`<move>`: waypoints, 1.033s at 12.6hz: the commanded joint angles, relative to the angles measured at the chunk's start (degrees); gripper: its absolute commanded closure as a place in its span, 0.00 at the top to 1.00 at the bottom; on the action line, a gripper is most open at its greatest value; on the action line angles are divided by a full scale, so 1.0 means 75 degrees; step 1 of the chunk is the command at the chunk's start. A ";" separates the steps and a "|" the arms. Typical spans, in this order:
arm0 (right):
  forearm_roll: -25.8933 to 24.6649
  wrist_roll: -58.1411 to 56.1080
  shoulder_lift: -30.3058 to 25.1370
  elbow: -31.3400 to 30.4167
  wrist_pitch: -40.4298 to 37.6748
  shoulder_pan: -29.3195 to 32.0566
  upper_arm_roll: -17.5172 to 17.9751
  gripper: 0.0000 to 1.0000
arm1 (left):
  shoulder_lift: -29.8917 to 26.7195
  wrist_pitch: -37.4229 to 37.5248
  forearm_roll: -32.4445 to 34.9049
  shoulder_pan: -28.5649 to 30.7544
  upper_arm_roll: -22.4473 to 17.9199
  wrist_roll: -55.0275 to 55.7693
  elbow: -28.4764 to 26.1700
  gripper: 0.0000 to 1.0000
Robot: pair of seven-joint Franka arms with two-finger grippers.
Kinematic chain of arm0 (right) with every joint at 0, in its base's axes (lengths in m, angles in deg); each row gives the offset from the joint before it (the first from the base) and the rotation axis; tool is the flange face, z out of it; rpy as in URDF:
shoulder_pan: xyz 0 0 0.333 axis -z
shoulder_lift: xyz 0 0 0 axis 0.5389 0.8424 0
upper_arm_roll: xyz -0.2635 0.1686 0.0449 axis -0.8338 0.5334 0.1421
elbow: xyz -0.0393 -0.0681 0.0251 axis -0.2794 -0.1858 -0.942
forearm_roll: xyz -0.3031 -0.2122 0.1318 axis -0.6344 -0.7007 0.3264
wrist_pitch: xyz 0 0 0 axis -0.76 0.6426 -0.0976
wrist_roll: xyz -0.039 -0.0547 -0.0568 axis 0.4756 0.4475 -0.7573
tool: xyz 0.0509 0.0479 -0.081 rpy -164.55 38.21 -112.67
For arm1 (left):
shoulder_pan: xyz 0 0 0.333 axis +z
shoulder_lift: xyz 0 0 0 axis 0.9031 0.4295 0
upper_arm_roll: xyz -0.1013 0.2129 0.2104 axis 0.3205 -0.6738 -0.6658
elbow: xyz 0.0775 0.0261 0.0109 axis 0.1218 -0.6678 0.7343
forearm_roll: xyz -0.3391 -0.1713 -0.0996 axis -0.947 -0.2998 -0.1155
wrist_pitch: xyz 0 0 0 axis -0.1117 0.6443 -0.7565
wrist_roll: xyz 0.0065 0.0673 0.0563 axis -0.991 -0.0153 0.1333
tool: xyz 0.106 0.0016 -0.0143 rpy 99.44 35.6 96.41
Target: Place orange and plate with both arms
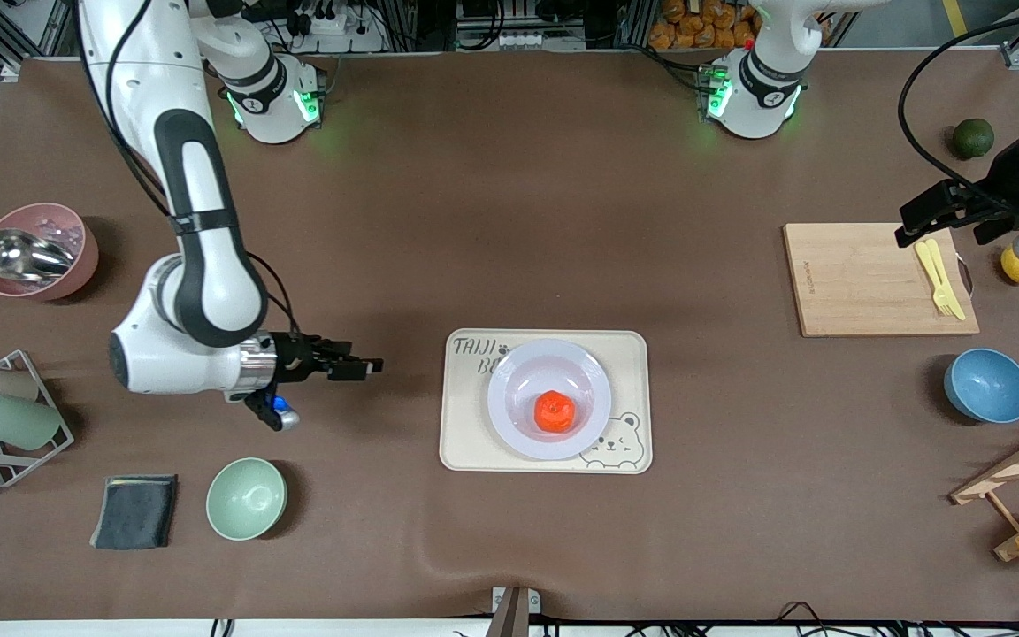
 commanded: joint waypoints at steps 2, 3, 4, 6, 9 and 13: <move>-0.0258 -0.0720 -0.0368 -0.0240 -0.0937 0.0505 -0.0419 1.00 | -0.0056 -0.0035 -0.0021 -0.0020 -0.0013 -0.0116 0.0055 1.00; -0.0456 -0.1013 -0.0368 -0.0181 -0.1196 0.0832 -0.0431 1.00 | -0.0056 -0.0035 -0.0021 -0.0020 -0.0013 -0.0093 0.0079 1.00; -0.1026 -0.1156 -0.0344 0.0132 -0.1384 0.1253 -0.0292 1.00 | -0.0080 -0.0024 0.0072 -0.0020 0.0010 -0.0081 0.0079 1.00; -0.2024 -0.1204 -0.0390 0.0555 -0.1817 0.2143 0.0373 1.00 | -0.0243 -0.0012 0.0633 -0.0020 0.0173 -0.0093 0.0079 1.00; -0.3021 -0.1450 -0.0542 0.1352 -0.2894 0.3271 0.1126 1.00 | -0.0466 0.0163 0.0671 0.0004 0.0408 0.0025 -0.0050 1.00; -0.4448 -0.1345 -0.1362 0.1366 -0.2991 0.4079 0.2305 1.00 | -0.0572 0.0164 0.0565 0.0050 0.0350 0.0001 -0.0190 1.00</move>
